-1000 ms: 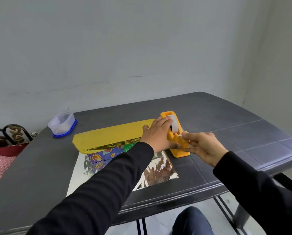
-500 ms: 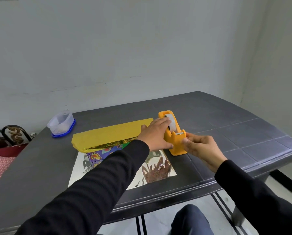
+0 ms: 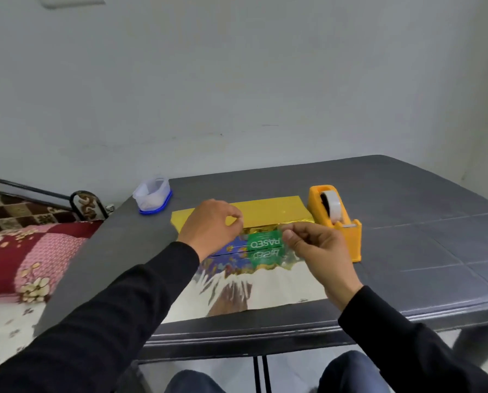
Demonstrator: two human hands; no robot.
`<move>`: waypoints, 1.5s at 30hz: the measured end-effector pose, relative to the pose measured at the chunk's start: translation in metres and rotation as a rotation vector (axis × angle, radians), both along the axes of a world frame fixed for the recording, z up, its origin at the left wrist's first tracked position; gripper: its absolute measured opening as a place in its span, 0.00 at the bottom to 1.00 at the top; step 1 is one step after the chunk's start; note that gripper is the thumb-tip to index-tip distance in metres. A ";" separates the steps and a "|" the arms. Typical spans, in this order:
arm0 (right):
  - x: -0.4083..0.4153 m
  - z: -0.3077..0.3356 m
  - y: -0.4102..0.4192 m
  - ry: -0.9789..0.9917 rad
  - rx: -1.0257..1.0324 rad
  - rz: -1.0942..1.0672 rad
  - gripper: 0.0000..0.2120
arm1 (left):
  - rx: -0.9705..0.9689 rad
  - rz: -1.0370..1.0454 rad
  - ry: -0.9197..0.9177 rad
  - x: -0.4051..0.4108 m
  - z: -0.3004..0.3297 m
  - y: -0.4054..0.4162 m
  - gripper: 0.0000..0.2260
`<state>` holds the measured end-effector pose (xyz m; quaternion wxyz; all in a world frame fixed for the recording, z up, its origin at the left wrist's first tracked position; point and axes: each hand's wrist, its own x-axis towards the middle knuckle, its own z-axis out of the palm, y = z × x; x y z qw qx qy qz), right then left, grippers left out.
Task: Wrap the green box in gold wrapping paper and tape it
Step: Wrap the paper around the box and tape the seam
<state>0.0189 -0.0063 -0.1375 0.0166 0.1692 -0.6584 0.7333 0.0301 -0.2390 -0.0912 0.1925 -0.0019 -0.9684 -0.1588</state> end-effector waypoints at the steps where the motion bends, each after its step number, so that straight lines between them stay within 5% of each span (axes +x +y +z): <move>1: 0.000 -0.002 -0.012 -0.007 0.011 0.005 0.05 | 0.004 0.021 -0.005 0.005 -0.002 -0.009 0.10; 9: 0.006 -0.015 -0.098 0.047 0.219 -0.037 0.18 | 0.015 0.104 -0.037 0.029 -0.014 -0.062 0.09; 13: 0.004 -0.025 -0.126 0.000 0.236 -0.098 0.04 | 0.015 0.086 -0.045 0.030 -0.019 -0.070 0.08; 35: -0.017 -0.044 -0.172 -0.112 0.457 -0.263 0.15 | 0.092 0.069 -0.041 0.022 -0.031 -0.087 0.10; 40: -0.023 -0.038 -0.161 -0.046 0.684 -0.248 0.27 | 0.099 0.075 -0.039 0.023 -0.030 -0.087 0.10; 45: -0.027 -0.024 -0.158 0.129 0.972 -0.192 0.21 | 0.124 0.079 -0.042 0.023 -0.030 -0.086 0.10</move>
